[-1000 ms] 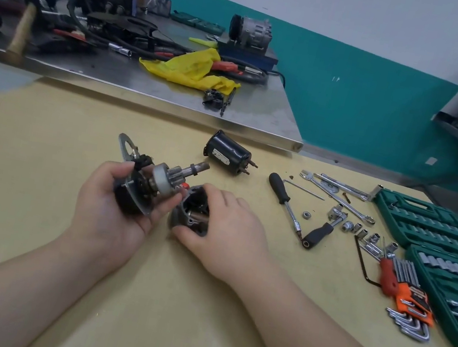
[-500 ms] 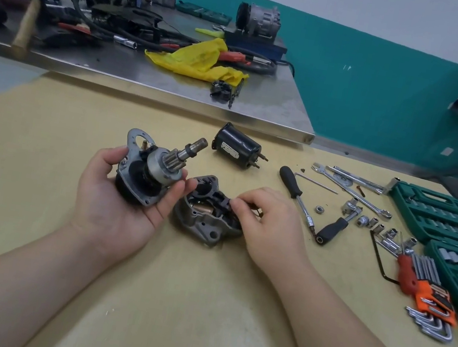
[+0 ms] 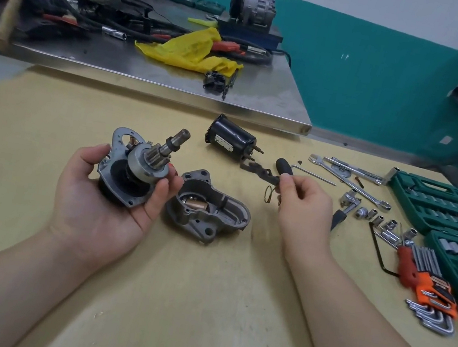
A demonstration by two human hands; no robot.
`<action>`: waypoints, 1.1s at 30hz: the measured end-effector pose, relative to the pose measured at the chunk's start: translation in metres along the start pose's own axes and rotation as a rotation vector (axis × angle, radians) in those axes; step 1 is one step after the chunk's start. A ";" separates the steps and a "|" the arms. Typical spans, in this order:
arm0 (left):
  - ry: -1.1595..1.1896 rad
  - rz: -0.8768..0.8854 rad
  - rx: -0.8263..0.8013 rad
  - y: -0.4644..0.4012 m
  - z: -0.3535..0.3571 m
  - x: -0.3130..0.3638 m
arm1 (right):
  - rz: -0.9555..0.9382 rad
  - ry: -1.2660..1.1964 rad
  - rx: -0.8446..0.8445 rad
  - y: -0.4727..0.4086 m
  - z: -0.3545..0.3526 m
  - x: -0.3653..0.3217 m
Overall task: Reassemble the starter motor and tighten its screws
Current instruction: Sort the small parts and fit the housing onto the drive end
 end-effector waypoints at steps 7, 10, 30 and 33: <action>-0.002 0.009 -0.007 0.001 0.002 0.001 | -0.075 0.457 -0.142 -0.005 0.015 0.001; -0.010 0.010 -0.011 0.001 0.002 0.001 | -0.085 0.376 -0.099 -0.004 0.011 0.000; -0.007 0.010 -0.023 0.000 -0.002 0.005 | -0.401 0.329 -0.423 0.050 0.029 -0.030; -0.002 0.015 -0.021 -0.002 -0.003 0.005 | -0.324 0.154 -0.379 0.047 0.028 -0.028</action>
Point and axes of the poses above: each hand's wrist, its own y-axis away from the middle knuckle, its own z-axis out of the palm, x = y × z, the point moved 3 cm from there along -y, towards the middle knuckle, and after that the axes turned 15 degrees about y, right-handed, at the moved point
